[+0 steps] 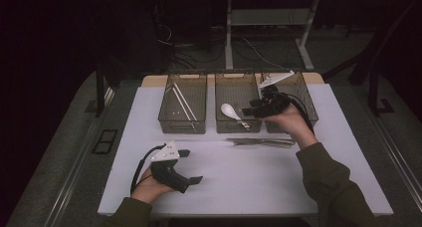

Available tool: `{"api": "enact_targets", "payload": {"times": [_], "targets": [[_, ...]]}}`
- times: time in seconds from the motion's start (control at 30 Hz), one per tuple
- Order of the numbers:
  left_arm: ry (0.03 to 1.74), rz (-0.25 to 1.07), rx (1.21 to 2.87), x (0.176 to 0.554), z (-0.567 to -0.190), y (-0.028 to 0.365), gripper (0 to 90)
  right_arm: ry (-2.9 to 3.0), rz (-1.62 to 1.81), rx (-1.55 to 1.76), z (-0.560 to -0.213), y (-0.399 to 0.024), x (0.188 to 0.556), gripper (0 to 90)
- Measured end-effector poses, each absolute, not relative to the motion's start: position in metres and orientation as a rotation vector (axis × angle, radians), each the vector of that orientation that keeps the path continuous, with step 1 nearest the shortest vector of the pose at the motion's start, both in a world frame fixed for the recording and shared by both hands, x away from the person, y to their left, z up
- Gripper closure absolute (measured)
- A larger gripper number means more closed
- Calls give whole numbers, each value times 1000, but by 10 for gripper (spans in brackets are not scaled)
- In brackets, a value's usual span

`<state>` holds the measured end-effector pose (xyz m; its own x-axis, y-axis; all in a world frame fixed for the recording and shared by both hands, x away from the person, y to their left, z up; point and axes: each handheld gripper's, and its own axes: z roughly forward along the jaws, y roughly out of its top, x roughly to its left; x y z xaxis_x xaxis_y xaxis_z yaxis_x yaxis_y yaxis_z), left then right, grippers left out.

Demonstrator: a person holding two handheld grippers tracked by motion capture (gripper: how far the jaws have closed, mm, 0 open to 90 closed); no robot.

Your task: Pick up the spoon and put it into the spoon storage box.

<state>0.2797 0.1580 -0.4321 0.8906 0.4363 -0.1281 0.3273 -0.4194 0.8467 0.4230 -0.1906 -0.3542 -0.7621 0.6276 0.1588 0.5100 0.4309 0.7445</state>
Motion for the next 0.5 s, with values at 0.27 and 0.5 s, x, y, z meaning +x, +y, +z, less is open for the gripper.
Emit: {"api": "enact_targets", "payload": {"times": [0.27,0.5], "targets": [[552,140,2051,280,-431,158,0,2543,1274,959,-360,-204,398,436],[549,138,2056,280,-431,157,0,2571,1271,914,-365,-208,379,433]]}}
